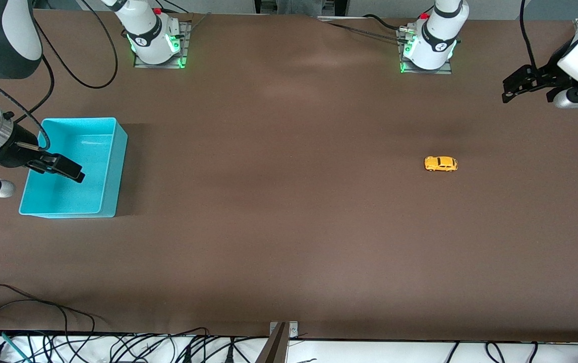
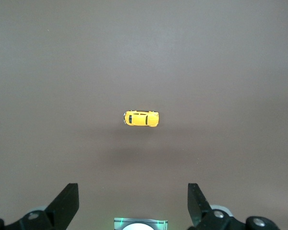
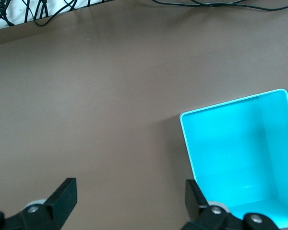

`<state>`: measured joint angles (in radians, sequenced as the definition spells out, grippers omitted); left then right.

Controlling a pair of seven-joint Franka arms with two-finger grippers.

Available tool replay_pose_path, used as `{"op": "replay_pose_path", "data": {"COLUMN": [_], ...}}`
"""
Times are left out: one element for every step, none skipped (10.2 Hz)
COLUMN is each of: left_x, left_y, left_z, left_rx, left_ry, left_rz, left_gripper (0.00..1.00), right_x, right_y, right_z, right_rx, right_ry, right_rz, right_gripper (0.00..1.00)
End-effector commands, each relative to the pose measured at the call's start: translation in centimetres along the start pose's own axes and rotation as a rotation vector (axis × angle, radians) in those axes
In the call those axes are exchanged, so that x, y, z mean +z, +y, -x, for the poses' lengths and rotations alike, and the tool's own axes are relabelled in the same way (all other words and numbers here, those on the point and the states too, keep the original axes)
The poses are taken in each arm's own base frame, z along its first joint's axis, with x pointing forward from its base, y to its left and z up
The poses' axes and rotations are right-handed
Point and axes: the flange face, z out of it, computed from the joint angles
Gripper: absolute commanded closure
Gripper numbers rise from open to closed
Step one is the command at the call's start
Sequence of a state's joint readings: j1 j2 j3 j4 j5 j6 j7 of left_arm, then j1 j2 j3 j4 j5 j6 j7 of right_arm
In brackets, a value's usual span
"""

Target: Wind up and store yellow beetle car

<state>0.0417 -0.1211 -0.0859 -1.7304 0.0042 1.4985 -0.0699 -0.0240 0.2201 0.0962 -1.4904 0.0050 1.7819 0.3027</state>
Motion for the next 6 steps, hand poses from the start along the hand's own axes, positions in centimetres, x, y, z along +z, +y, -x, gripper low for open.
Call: {"op": "replay_pose_path", "data": {"left_x": [0.22,0.1,0.01,-0.06,-0.15,-0.23], "left_y": [-1.53,-1.58,-1.18,-0.99,-0.91,-0.75], "left_z": [-3.16,-3.26,-3.19,-3.18,-3.19,-3.13], "left_rx": [-0.015,-0.017,-0.009,-0.006,-0.003,0.0], "left_ry": [-0.012,-0.01,-0.009,-0.007,-0.004,-0.003], "left_rz": [0.027,0.032,0.032,0.033,0.033,0.032], "left_gripper": [0.0,0.0,0.0,0.0,0.0,0.0], "right_x": [-0.75,-0.75,-0.75,-0.75,-0.75,-0.75], "right_y": [0.07,0.08,0.08,0.08,0.08,0.07], "right_z": [0.31,0.31,0.31,0.31,0.31,0.31], "right_rx": [-0.007,-0.014,-0.012,-0.012,-0.012,-0.006], "right_ry": [-0.005,-0.004,-0.004,-0.004,-0.004,-0.005], "right_rz": [-0.019,-0.017,-0.017,-0.017,-0.017,-0.019], "right_gripper": [0.0,0.0,0.0,0.0,0.0,0.0]}}
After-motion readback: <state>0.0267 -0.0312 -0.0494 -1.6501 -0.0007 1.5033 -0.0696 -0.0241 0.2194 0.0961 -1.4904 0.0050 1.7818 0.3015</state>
